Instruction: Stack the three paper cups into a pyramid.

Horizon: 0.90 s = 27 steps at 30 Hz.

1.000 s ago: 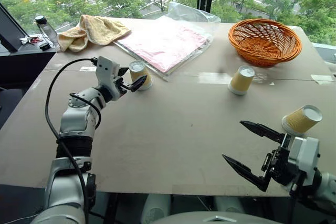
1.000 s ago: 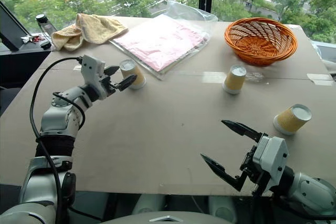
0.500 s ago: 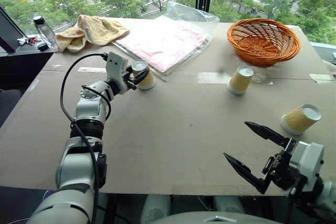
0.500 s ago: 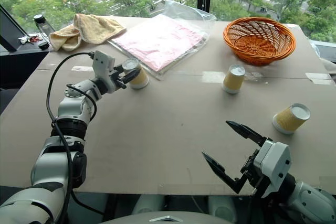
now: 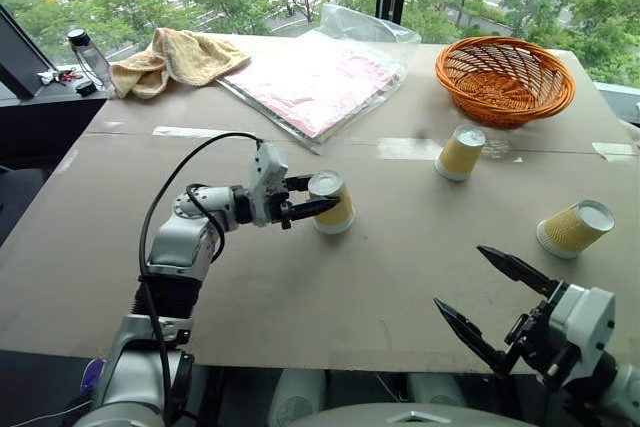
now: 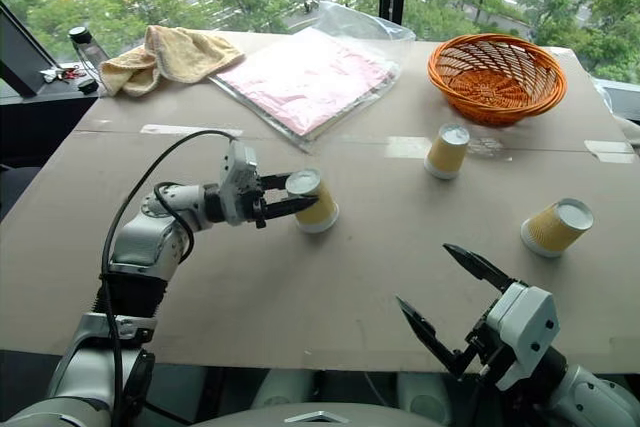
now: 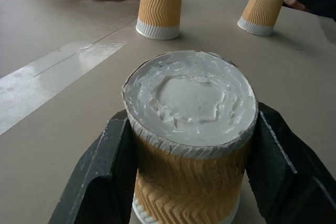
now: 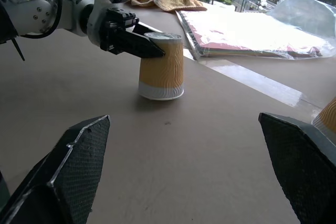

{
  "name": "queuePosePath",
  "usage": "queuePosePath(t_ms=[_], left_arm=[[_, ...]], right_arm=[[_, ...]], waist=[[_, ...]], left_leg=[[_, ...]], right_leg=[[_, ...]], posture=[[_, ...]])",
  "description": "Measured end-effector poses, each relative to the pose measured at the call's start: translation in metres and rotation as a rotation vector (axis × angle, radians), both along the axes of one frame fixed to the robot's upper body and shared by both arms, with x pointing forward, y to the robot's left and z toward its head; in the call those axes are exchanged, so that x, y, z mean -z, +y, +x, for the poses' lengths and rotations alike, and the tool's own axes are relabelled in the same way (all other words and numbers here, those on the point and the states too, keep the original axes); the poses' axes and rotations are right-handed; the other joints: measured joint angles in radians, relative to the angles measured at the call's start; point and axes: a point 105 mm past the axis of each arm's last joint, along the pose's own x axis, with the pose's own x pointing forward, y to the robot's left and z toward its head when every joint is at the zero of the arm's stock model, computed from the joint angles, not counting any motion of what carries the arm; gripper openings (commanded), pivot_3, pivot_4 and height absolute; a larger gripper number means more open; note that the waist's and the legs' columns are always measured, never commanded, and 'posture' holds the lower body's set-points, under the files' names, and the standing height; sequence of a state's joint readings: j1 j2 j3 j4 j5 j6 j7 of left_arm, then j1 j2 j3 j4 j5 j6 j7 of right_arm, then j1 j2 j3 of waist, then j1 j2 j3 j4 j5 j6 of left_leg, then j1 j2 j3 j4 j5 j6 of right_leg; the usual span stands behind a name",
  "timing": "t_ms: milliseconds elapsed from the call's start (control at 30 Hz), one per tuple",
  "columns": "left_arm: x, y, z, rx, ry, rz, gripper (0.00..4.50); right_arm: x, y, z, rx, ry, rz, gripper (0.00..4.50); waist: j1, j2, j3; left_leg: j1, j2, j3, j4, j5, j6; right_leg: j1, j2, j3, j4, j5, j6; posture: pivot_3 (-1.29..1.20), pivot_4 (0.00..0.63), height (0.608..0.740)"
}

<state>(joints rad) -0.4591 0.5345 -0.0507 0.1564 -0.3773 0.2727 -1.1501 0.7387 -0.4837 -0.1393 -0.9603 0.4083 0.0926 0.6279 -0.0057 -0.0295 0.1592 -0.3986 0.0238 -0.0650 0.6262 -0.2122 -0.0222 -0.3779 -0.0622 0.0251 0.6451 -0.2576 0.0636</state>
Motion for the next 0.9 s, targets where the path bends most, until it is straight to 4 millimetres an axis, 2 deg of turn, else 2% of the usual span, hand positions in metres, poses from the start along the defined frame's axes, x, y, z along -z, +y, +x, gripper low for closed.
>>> queuePosePath(t_ms=[200,267,300,367,400,600,733,800,833,900], left_arm=[[0.002,-0.02,0.002,0.031,-0.036,-0.002,2.27],[0.005,-0.025,0.001,0.049,-0.038,-0.005,3.23],[0.006,-0.027,0.0,0.056,-0.039,-0.002,3.44],[0.006,-0.03,0.002,0.059,-0.054,0.006,4.35],[0.006,-0.031,0.002,0.058,-0.059,0.001,4.46],[-0.002,-0.025,0.002,0.043,-0.074,-0.046,4.46],[-0.021,0.0,-0.005,0.001,-0.07,-0.13,4.46],[-0.024,0.012,-0.015,-0.006,-0.048,-0.159,4.46],[-0.024,0.012,-0.017,-0.002,-0.043,-0.161,4.46],[-0.022,0.014,-0.038,0.063,0.006,-0.167,4.46]], right_arm=[[0.0,-0.002,-0.002,0.014,-0.004,-0.005,4.5],[-0.001,-0.002,-0.001,0.024,-0.013,-0.002,4.5],[-0.001,-0.003,-0.001,0.028,-0.015,-0.002,4.5],[-0.001,-0.004,0.0,0.049,-0.019,-0.005,4.5],[-0.001,-0.005,0.001,0.062,-0.022,-0.004,4.5],[-0.009,-0.02,0.017,0.244,-0.093,0.022,4.5],[-0.019,-0.052,0.044,0.505,-0.173,-0.01,4.5],[-0.021,-0.076,0.056,0.646,-0.193,-0.081,4.5],[-0.021,-0.079,0.057,0.661,-0.193,-0.087,4.5],[-0.02,-0.095,0.066,0.744,-0.183,-0.13,4.5]], waist=[[-0.001,0.0,0.0],[-0.002,0.0,0.0],[-0.002,0.0,0.0],[-0.002,0.0,0.0],[-0.002,0.0,0.0],[-0.006,0.0,0.0],[-0.007,0.001,0.0],[-0.005,0.002,0.0],[-0.003,0.002,0.0],[-0.004,0.002,0.001]], left_leg=[[0.0,0.0,0.0,0.0,0.0,0.0],[0.0,0.0,0.0,0.0,0.0,0.0],[0.0,0.0,0.0,0.0,0.0,0.0],[0.0,0.0,0.0,0.0,0.0,0.0],[0.0,0.0,0.0,0.0,0.0,0.0],[0.0,0.0,0.0,0.0,0.0,0.0],[0.0,0.0,0.0,0.0,0.0,0.0],[0.0,0.0,0.0,-0.001,0.0,0.0],[0.0,0.0,0.0,-0.001,0.0,0.0],[0.0,0.0,0.0,-0.001,0.0,0.0]], right_leg=[[0.0,0.0,0.0,0.0,0.0,0.0],[0.0,0.0,0.0,0.0,0.0,0.0],[0.0,0.0,0.0,0.0,0.0,0.0],[0.0,0.0,0.0,0.0,0.0,0.0],[0.0,0.0,0.0,0.0,0.0,0.0],[0.0,0.0,0.0,0.0,0.0,0.0],[0.0,0.0,0.0,0.0,0.0,0.0],[0.0,0.0,0.0,0.0,0.0,0.0],[0.0,0.0,0.0,0.0,0.0,0.0],[-0.001,0.0,0.0,0.0,0.0,0.0]], posture=[[0.0,0.15,0.74],[0.0,0.15,0.74],[0.0,0.15,0.74],[0.0,0.15,0.74],[0.0,0.15,0.74],[0.0,0.15,0.74],[0.0,0.15,0.74],[0.0,0.15,0.74],[0.0,0.15,0.74],[0.0,0.15,0.74]])
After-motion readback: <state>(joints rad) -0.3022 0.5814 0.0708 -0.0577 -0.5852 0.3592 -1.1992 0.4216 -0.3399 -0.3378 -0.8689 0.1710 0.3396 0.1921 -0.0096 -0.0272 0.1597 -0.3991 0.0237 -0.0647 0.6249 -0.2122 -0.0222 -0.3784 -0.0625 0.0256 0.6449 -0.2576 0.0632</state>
